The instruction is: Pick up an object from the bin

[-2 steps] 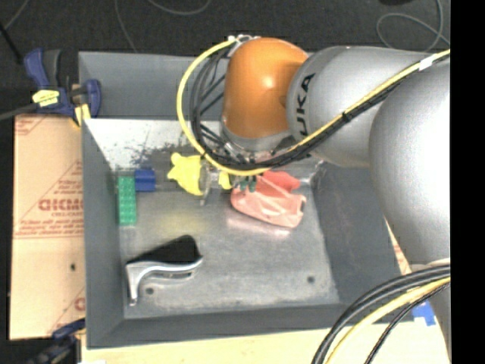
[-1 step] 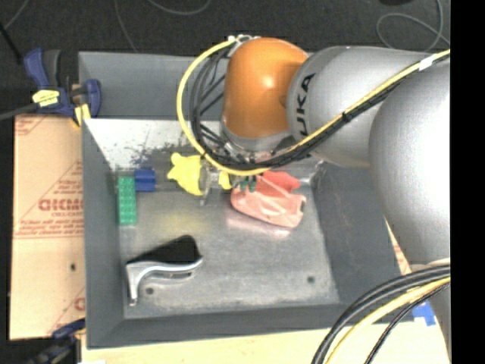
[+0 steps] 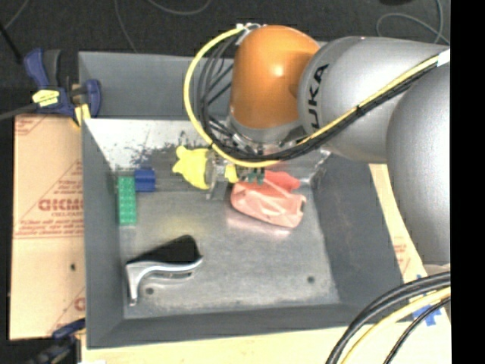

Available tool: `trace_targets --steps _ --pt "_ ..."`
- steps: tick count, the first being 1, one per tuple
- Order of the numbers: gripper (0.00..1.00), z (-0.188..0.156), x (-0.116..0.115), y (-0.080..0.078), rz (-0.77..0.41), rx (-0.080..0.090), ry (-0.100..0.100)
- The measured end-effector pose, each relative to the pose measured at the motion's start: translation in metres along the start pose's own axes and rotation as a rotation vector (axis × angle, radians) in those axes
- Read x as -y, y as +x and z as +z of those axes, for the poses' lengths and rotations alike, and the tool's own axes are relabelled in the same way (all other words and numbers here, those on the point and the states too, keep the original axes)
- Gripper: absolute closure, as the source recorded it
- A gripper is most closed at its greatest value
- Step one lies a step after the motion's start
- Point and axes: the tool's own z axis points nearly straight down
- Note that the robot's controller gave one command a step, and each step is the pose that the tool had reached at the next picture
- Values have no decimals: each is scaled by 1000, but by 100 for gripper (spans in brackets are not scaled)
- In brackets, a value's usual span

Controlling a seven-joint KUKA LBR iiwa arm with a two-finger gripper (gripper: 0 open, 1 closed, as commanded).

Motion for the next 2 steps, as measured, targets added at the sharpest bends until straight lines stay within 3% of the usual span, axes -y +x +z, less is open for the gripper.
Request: trace_targets --steps 1,2 --pt "100 23 -15 -13 -8 18 -3" --pt "100 20 -16 -5 -10 -13 2"
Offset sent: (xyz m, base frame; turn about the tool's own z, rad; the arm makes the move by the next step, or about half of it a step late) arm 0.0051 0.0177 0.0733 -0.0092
